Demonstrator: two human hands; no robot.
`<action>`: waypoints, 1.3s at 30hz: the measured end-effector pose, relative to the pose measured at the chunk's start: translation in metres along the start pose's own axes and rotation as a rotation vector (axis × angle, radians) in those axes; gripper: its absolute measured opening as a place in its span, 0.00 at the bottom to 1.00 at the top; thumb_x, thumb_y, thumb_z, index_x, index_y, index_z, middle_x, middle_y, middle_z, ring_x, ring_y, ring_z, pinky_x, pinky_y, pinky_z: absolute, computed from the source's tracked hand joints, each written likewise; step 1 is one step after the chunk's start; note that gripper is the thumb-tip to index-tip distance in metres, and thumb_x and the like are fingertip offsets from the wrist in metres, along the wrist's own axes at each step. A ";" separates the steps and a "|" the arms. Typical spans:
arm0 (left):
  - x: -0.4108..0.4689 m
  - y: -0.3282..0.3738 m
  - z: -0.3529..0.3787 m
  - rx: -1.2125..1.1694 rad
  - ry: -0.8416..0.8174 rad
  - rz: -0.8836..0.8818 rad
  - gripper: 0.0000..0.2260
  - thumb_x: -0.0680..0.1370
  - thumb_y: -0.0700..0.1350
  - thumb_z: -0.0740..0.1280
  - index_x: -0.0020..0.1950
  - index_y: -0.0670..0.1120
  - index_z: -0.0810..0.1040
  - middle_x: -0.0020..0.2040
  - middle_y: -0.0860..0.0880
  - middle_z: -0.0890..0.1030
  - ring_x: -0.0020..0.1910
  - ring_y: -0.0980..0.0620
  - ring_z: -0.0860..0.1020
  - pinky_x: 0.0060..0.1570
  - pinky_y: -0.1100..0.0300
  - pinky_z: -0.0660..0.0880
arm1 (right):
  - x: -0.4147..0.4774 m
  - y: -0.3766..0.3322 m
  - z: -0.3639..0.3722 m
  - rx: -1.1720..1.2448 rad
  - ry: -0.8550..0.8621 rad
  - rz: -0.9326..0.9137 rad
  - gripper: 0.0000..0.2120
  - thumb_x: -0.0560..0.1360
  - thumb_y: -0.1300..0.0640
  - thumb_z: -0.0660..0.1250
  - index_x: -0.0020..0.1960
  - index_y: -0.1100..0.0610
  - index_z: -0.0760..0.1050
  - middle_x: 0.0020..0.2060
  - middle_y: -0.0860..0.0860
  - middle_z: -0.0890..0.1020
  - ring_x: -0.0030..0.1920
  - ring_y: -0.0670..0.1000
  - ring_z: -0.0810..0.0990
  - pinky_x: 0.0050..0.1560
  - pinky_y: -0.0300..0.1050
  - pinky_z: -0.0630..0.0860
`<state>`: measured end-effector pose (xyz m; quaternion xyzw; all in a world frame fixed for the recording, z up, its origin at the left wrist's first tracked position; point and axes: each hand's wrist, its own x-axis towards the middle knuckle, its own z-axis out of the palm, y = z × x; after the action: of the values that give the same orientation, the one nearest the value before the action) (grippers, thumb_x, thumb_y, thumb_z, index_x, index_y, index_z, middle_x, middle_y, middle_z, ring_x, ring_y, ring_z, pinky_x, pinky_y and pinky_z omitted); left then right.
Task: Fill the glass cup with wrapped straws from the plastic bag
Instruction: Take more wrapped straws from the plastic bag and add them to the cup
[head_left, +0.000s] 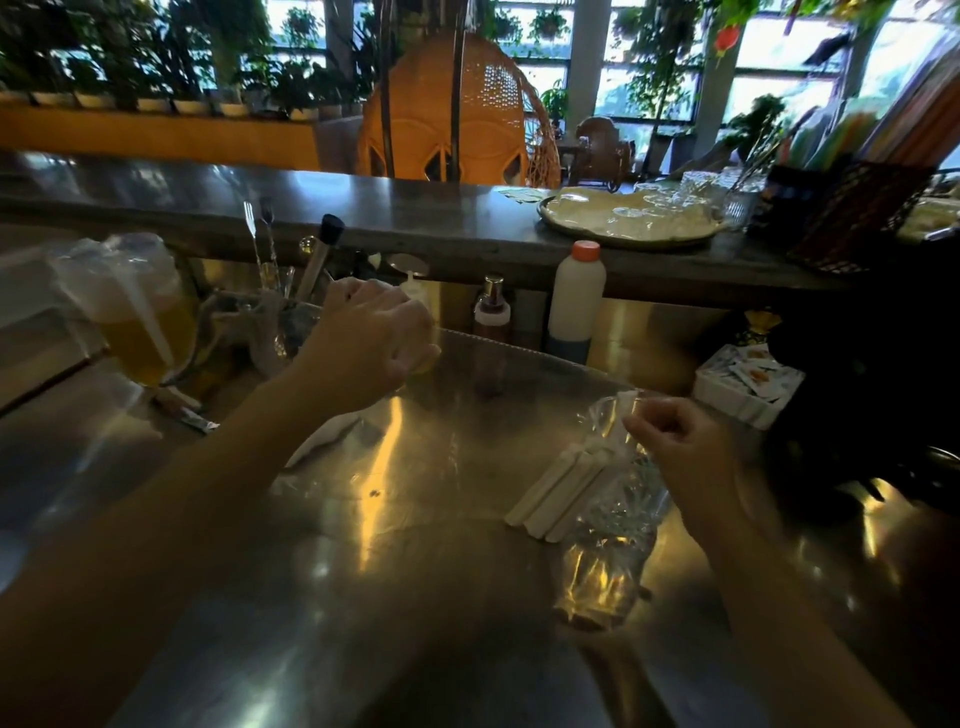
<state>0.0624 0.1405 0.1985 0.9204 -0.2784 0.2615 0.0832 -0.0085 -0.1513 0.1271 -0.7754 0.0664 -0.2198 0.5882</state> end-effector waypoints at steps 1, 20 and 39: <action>0.000 0.002 0.000 0.012 -0.009 -0.014 0.18 0.73 0.55 0.59 0.53 0.44 0.77 0.53 0.43 0.80 0.59 0.43 0.73 0.64 0.46 0.59 | -0.001 0.001 -0.001 -0.022 -0.022 0.005 0.06 0.71 0.64 0.69 0.47 0.63 0.77 0.44 0.62 0.80 0.47 0.61 0.78 0.50 0.57 0.76; -0.003 0.055 0.014 -0.275 -0.074 0.007 0.05 0.75 0.45 0.66 0.43 0.47 0.80 0.47 0.50 0.80 0.50 0.50 0.76 0.64 0.44 0.62 | 0.009 0.005 -0.029 0.388 0.571 0.040 0.11 0.75 0.60 0.64 0.36 0.48 0.75 0.34 0.45 0.77 0.33 0.38 0.77 0.33 0.32 0.75; 0.001 0.050 0.030 -0.240 -0.063 -0.072 0.06 0.77 0.43 0.64 0.41 0.48 0.77 0.40 0.51 0.78 0.47 0.52 0.74 0.58 0.54 0.55 | 0.005 0.025 -0.044 0.118 0.490 -0.060 0.04 0.75 0.59 0.64 0.43 0.53 0.76 0.36 0.45 0.77 0.38 0.43 0.75 0.40 0.40 0.72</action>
<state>0.0483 0.0895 0.1744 0.9211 -0.2767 0.1941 0.1932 -0.0184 -0.1995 0.1138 -0.6650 0.1712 -0.4220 0.5919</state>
